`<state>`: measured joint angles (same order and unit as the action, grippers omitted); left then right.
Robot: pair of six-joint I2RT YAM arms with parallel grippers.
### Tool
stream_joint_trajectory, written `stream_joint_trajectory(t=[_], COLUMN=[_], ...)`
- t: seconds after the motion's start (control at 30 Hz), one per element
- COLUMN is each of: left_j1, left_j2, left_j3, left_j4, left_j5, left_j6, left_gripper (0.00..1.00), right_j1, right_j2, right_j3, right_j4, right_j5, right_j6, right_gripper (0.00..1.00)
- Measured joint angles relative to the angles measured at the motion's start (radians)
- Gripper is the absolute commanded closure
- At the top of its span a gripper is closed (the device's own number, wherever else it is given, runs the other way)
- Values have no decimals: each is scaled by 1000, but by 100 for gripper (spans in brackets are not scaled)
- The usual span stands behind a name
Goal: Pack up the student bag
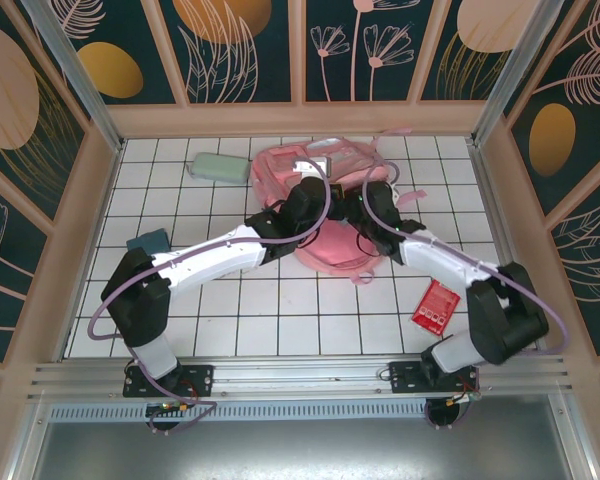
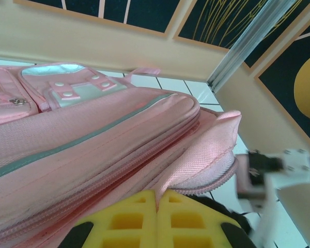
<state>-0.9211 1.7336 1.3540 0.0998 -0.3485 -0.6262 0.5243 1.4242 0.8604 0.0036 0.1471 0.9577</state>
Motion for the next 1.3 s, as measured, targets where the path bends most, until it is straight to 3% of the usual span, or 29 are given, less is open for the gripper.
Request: stream_joint_trajectory(t=[0.37,0.63,0.73,0.93,1.1,1.3], left_j1=[-2,-2,-2,-1,0,8], left_j2=[45,109,143,191,198,199], left_j3=[23,160,226,336,387,410], left_j4=[-10,-80,-113,-176,-223,-248], left_j5=[27,30,39,54,57,56], left_j6=[0,24,34,61,85,106], left_gripper=[100,100,100,100,100,100], right_j1=[110,346,426,529,537,504], right_j2=[-316,-388,-334,-56,141,311], right_j3=[-269,-392,-384,-247,-110,9], right_j4=[20,76,114,131,151,179], right_j5=[12,60,92,154,182,175], right_j6=[-146,-238,-273,-352,-429,-502], right_gripper=[47,46,46,41,35,41])
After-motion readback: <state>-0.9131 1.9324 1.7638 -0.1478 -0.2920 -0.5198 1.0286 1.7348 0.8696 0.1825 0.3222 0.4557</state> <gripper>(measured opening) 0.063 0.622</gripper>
